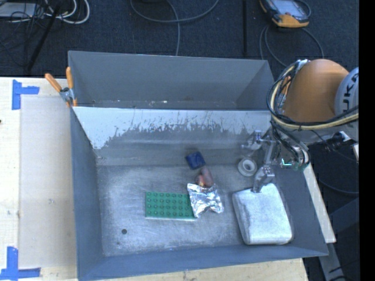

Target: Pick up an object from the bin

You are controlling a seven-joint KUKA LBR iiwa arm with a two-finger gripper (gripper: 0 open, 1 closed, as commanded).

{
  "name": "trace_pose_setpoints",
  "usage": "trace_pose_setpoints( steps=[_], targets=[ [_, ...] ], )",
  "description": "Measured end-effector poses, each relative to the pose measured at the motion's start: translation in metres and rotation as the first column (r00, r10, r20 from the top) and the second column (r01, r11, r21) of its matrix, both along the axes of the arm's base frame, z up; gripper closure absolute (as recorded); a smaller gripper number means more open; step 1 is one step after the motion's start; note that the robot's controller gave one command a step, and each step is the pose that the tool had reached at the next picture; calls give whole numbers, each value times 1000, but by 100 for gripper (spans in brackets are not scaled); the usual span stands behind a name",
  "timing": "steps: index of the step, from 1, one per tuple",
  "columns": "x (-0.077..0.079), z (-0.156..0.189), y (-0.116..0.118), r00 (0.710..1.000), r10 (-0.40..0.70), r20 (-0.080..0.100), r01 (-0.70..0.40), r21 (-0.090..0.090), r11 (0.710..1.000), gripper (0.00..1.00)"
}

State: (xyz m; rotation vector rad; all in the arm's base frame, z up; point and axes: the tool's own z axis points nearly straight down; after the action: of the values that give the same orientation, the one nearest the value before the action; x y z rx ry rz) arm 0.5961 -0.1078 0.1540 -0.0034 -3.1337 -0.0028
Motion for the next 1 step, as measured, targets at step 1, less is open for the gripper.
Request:
trace_pose_setpoints(
  steps=[1],
  targets=[
    [-34, -78, 64, 998, 68, 7, -68, 0, 998, 0]
  ],
)
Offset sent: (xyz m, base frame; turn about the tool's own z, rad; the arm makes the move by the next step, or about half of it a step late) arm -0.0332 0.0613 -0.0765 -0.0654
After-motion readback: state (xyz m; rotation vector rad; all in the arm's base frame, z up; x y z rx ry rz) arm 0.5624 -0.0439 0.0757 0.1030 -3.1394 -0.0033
